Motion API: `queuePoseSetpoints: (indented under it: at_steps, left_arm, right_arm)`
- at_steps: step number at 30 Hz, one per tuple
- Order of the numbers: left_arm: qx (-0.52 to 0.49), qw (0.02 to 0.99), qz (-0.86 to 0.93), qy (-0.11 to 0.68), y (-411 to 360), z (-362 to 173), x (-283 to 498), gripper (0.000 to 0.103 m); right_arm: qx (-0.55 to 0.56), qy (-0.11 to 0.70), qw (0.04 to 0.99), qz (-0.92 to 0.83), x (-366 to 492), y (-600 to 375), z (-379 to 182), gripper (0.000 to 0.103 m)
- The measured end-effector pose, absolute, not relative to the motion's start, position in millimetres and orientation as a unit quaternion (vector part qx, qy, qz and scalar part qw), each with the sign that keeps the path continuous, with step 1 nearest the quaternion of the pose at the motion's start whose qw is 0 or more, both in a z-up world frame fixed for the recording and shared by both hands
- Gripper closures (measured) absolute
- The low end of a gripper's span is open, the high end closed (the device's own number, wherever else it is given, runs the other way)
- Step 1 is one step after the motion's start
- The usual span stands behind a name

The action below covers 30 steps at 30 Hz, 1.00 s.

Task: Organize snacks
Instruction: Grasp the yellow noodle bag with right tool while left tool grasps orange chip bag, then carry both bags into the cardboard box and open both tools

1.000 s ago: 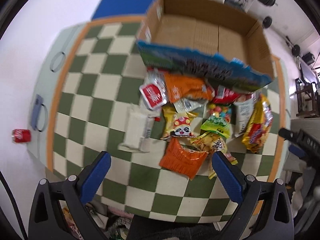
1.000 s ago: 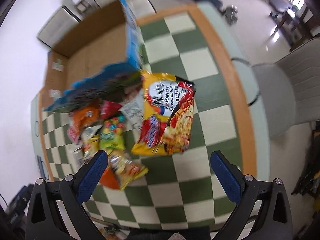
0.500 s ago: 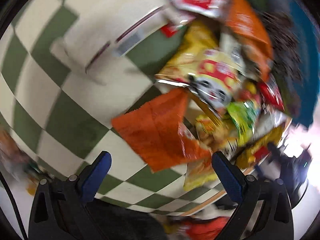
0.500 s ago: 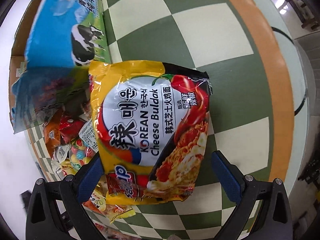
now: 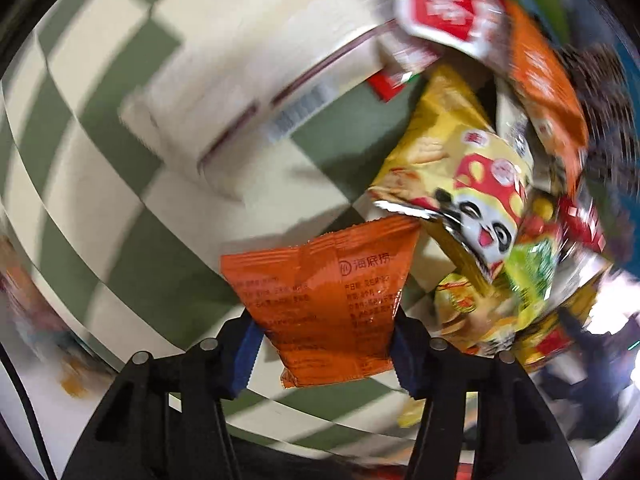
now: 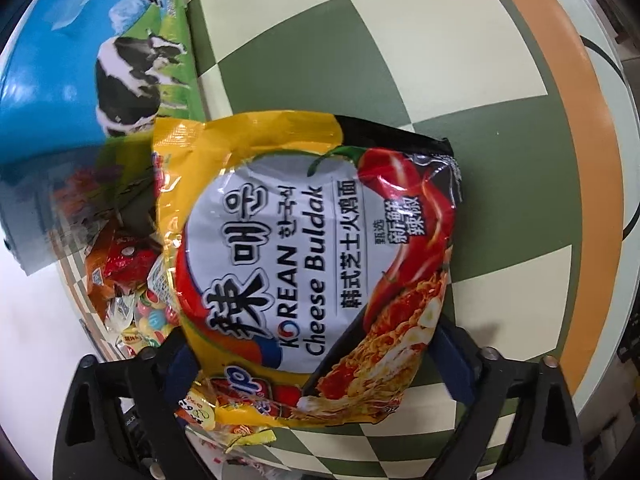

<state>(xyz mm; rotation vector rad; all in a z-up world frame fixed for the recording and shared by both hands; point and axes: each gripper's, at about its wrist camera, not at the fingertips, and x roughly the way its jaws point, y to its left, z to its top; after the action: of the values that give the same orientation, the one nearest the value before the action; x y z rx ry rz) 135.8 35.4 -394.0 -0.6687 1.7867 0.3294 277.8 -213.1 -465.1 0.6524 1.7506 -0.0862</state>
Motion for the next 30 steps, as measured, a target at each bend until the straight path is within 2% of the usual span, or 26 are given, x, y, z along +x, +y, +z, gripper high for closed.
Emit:
queuePoseSetpoints:
  at_steps: [5, 9, 14, 22, 30]
  left_arm:
    - [-0.126, 0.632, 0.129, 0.754, 13.9, -365.5, 152.1, 0.057]
    - [-0.07, 0.655, 0.117, 0.743, 3.4, -346.9, 158.6, 0.059]
    - [-0.053, 0.681, 0.1, 0.723, -15.5, -301.5, 162.4, 0.061]
    - [-0.052, 0.733, 0.039, 0.677, -53.5, -227.6, 167.2, 0.061]
    - [-0.018, 0.759, -0.039, 0.65, -55.0, -179.0, 256.5, 0.061]
  right_arm:
    - [0.233, 0.758, 0.608, -0.044, 273.0, -201.9, -455.1, 0.012]
    - [0.225, 0.757, 0.612, -0.038, 262.1, -190.2, -447.2, 0.013]
    - [0.233, 0.748, 0.621, -0.016, 245.1, -179.8, -421.2, 0.013]
    - [0.237, 0.716, 0.656, 0.045, 236.7, -156.6, -340.9, 0.013]
    - [0.254, 0.669, 0.694, 0.085, 289.7, -135.3, -255.3, 0.013]
